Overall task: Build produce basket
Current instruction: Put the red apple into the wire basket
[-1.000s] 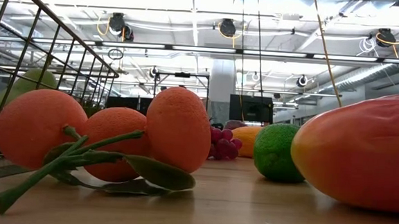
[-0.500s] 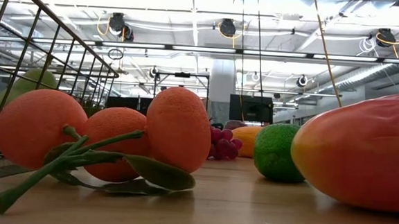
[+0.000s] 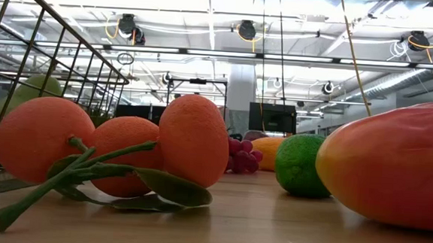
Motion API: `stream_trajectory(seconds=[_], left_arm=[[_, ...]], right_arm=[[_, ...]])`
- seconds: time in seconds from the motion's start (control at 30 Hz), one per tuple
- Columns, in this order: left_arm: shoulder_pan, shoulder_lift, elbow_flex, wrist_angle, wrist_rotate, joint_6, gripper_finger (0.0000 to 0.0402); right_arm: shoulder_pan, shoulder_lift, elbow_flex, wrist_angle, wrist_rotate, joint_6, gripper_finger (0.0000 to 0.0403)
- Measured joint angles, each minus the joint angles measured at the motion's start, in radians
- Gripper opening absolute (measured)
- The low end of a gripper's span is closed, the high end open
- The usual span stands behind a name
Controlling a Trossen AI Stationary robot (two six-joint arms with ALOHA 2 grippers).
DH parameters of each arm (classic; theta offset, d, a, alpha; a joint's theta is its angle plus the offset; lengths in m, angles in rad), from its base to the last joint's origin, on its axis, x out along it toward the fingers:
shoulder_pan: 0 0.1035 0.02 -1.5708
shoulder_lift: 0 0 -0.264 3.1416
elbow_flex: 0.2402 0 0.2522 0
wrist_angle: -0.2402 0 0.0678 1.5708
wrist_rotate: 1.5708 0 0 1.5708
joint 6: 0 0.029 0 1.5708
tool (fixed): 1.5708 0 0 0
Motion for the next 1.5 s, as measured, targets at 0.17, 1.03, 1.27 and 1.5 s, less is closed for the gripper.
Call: stream_trajectory(seconds=[0.17,1.03,1.27,1.5], left_arm=[[-0.039,-0.003,0.000,-0.153,0.064,0.043,0.0367],[-0.337,0.146,-0.063,-1.306,0.066,-0.097,0.0367],[-0.383,0.256,-0.165,-1.310,0.112,-0.078,0.0391],[-0.403,0.353,-0.191,-1.289,0.119,-0.041,0.0399]], right_arm=[[0.026,0.000,0.000,-0.001,0.000,0.022,0.0006],[0.004,-0.001,0.000,0.062,0.086,0.138,0.0006],[-0.025,-0.001,0.000,0.120,0.086,0.128,0.0006],[-0.032,-0.001,0.000,0.120,0.086,0.123,0.0006]])
